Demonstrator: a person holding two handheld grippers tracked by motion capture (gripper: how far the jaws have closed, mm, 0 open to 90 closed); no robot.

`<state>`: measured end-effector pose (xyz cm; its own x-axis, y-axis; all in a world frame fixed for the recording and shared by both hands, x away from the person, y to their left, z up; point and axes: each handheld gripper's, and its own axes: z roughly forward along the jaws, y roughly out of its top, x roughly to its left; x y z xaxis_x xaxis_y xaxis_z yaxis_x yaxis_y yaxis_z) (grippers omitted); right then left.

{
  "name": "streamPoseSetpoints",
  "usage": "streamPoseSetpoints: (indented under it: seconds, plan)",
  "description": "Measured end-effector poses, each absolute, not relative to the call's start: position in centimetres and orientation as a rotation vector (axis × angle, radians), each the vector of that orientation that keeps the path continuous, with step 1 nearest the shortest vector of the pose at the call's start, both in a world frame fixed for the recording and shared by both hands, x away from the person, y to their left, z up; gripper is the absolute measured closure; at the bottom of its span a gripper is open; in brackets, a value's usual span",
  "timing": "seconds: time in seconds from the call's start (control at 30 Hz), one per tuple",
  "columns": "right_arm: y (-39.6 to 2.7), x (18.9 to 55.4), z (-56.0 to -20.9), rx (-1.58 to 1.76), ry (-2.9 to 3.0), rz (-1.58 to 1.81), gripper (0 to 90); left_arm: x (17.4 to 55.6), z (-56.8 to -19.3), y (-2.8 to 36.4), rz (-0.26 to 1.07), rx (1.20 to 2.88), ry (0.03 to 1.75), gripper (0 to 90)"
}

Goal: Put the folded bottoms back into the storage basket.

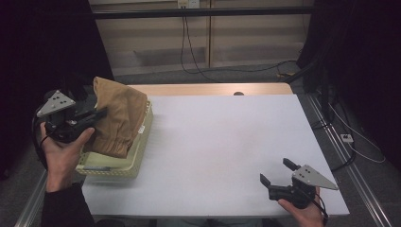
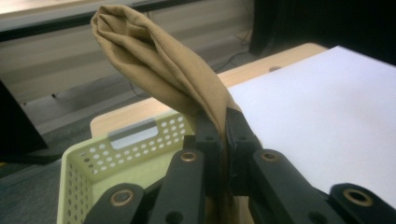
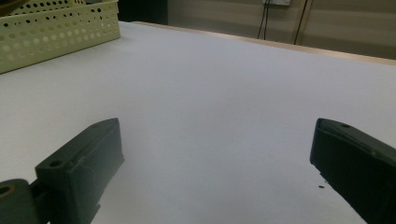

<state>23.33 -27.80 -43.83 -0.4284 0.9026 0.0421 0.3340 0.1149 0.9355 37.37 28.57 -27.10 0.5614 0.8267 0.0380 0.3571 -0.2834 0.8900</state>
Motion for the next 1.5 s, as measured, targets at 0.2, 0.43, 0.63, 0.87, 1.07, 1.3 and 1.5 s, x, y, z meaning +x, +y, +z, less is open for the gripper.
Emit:
streamPoseSetpoints:
  seconds: [0.2, 0.43, 0.63, 0.87, 1.07, 1.3, 1.5]
  plan:
    - [-27.8, 23.3, -43.8, 1.197, 1.835, 1.313, 2.3, 38.4, -28.3, 28.8, 0.626, 1.905, 1.013, 86.3]
    - [-27.9, 23.3, -43.8, 1.196, 1.833, 1.312, 2.2, 38.7, -28.8, 29.1, 0.614, 1.91, 1.017, 86.2]
    - [-27.8, 23.3, -43.8, 1.192, 1.833, 1.31, 2.3, 38.7, -29.0, 29.3, 0.6, 1.913, 1.031, 86.2]
    - [-27.8, 23.3, -43.8, 1.197, 1.839, 1.307, 2.3, 39.0, -29.5, 29.2, 0.606, 1.916, 1.063, 86.2]
    - [-27.8, 23.3, -43.8, 1.192, 1.838, 1.308, 2.3, 39.4, -30.0, 28.6, 0.59, 1.943, 1.068, 86.2]
    - [-27.8, 23.3, -43.8, 1.188, 1.843, 1.313, 2.2, 39.9, -30.7, 28.6, 0.552, 1.96, 1.077, 86.2]
    - [-27.7, 23.3, -43.8, 1.187, 1.847, 1.308, 2.2, 40.5, -31.5, 28.6, 0.499, 1.958, 1.106, 86.1]
